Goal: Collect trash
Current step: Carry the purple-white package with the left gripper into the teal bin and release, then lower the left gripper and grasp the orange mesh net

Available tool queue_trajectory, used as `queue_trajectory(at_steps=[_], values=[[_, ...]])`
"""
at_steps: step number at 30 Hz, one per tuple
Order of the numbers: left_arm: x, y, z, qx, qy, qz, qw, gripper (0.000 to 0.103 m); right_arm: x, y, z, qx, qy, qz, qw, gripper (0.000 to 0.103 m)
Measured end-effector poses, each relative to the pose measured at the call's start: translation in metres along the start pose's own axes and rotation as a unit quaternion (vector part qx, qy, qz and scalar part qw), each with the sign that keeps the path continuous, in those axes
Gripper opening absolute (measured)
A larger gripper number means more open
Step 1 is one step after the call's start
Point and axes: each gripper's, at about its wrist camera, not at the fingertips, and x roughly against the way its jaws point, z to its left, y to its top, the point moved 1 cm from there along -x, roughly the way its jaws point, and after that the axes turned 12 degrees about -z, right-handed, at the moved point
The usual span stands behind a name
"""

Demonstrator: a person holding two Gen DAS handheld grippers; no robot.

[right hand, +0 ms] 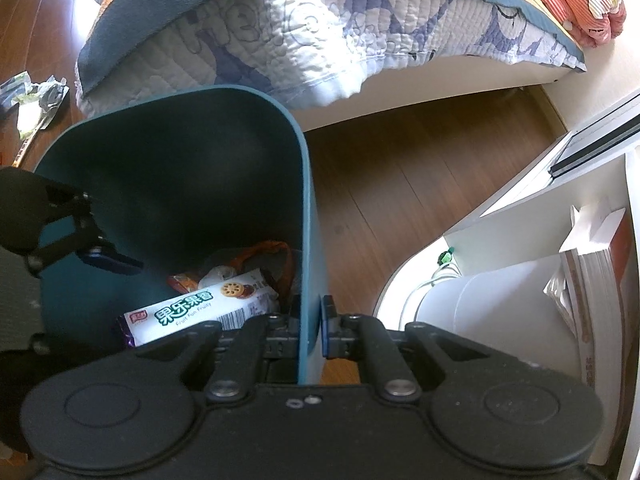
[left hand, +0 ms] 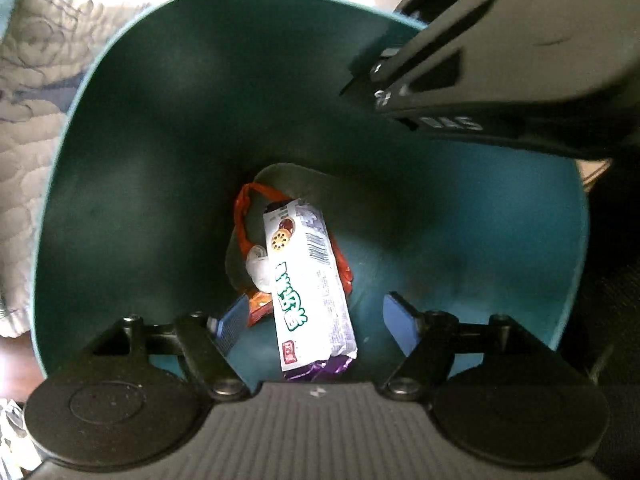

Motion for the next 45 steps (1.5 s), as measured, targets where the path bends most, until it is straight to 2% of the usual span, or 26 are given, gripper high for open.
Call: queue_trajectory(at_steps=[4,9,14,17,20,23,26,28,31,32,35,37,39,41,43,45], values=[[0.016,0.003,-0.003,0.0,-0.006,-0.02,0.9998,0.073,-0.002,0.0,0.0,-0.001,-0.002,0.002,1.0,0.006],[0.058,-0.003,0.011,0.011,-0.005,-0.061,0.9981,0.073,-0.004,-0.001,0.0,-0.003,-0.009,-0.002,1.0,0.003],[0.113,-0.024,0.045,0.048,0.033,-0.104,0.9929,0.073,-0.006,-0.005,-0.001,0.001,-0.021,-0.021,1.0,0.002],[0.13,-0.042,0.08,0.11,0.058,-0.115,0.9855,0.073,-0.008,-0.004,-0.004,-0.001,-0.018,-0.022,1.0,0.002],[0.152,-0.065,0.114,0.165,0.107,-0.135,0.971,0.073,-0.01,-0.005,-0.01,-0.015,-0.016,-0.016,1.0,0.002],[0.171,-0.091,0.151,0.224,0.165,-0.152,0.9484,0.073,-0.014,-0.006,-0.018,-0.038,-0.016,-0.003,0.999,0.002],[0.18,-0.125,0.194,0.279,0.254,-0.148,0.914,0.073,-0.017,-0.011,-0.028,-0.068,-0.018,0.014,0.997,0.002],[0.179,-0.152,0.228,0.327,0.295,-0.136,0.8873,0.073,-0.018,-0.017,-0.033,-0.088,-0.019,0.026,0.996,0.002],[0.167,-0.196,0.275,0.395,0.34,-0.095,0.8484,0.073,-0.019,-0.024,-0.039,-0.118,-0.019,0.045,0.992,0.002],[0.16,-0.211,0.288,0.414,0.349,-0.081,0.8367,0.073,-0.018,-0.026,-0.039,-0.122,-0.018,0.049,0.991,0.002],[0.138,-0.256,0.317,0.468,0.354,-0.032,0.8091,0.073,-0.014,-0.03,-0.033,-0.122,-0.02,0.056,0.991,0.002],[0.121,-0.28,0.329,0.497,0.356,-0.004,0.7919,0.073,-0.012,-0.031,-0.03,-0.123,-0.023,0.058,0.99,0.002],[0.109,-0.301,0.338,0.525,0.36,0.016,0.7709,0.073,-0.012,-0.03,-0.029,-0.126,-0.025,0.061,0.99,0.002],[0.108,-0.324,0.338,0.547,0.356,0.026,0.757,0.073,-0.013,-0.028,-0.032,-0.123,-0.025,0.061,0.99,0.002],[0.1,-0.343,0.342,0.566,0.361,0.047,0.7395,0.073,-0.014,-0.026,-0.031,-0.119,-0.026,0.062,0.991,0.002],[0.094,-0.357,0.343,0.575,0.361,0.064,0.7312,0.073,-0.015,-0.026,-0.032,-0.114,-0.025,0.062,0.991,0.002]])
